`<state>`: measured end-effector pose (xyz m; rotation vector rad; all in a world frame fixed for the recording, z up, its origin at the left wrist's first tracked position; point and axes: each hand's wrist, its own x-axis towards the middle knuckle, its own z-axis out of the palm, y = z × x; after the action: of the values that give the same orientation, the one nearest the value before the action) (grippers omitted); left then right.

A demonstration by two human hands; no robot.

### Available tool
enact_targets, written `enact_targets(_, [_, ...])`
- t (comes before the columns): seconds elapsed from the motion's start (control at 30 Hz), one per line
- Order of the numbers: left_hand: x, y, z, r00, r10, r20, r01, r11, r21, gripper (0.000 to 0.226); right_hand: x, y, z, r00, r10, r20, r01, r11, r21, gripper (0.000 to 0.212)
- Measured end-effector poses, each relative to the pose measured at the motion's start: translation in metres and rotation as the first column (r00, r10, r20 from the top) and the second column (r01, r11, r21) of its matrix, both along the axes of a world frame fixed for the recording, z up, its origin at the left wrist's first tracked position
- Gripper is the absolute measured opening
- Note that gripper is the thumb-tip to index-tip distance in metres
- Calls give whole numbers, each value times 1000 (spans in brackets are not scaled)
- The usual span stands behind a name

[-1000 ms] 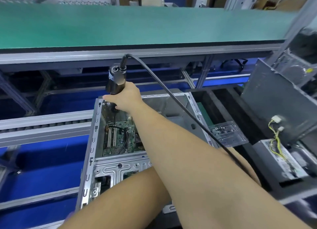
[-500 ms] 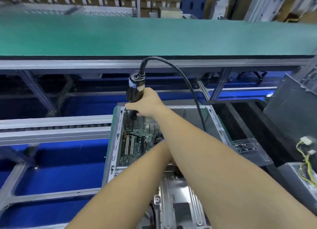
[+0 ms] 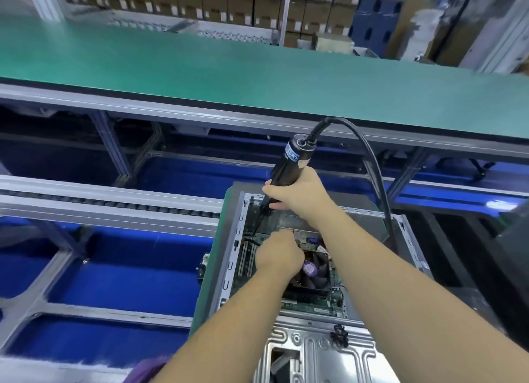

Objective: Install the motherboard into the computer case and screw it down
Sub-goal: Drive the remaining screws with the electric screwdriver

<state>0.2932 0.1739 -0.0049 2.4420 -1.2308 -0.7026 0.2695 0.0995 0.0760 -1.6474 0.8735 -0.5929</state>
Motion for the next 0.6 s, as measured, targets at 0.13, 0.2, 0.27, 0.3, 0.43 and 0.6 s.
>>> enact_targets(0.13, [9, 1, -15, 999, 20, 35, -24, 994, 103, 27, 4, 3, -1, 997, 4, 82, -7, 1000, 25, 49])
enact_targets(0.2, [8, -1, -21, 995, 9, 97, -20, 993, 119, 37, 8, 5, 1, 993, 4, 115, -7, 1000, 26, 59])
enact_targets(0.27, [5, -4, -23, 977, -17, 210, -10, 992, 125, 48, 12, 8, 4, 993, 1, 119, -1, 1000, 0, 59])
enact_targets(0.3, [6, -4, -24, 971, -31, 236, -2, 991, 136, 51, 14, 8, 5, 993, 0, 115, 3, 1000, -25, 55])
enact_targets(0.43, [8, -5, -29, 982, -117, 149, 68, 951, 300, 55, 21, 7, 7, 997, 30, 70, -23, 995, -100, 40])
enact_targets(0.6, [10, -7, -30, 985, -155, 75, 115, 917, 383, 58, 32, 7, 13, 994, 105, 10, -102, 985, -141, 28])
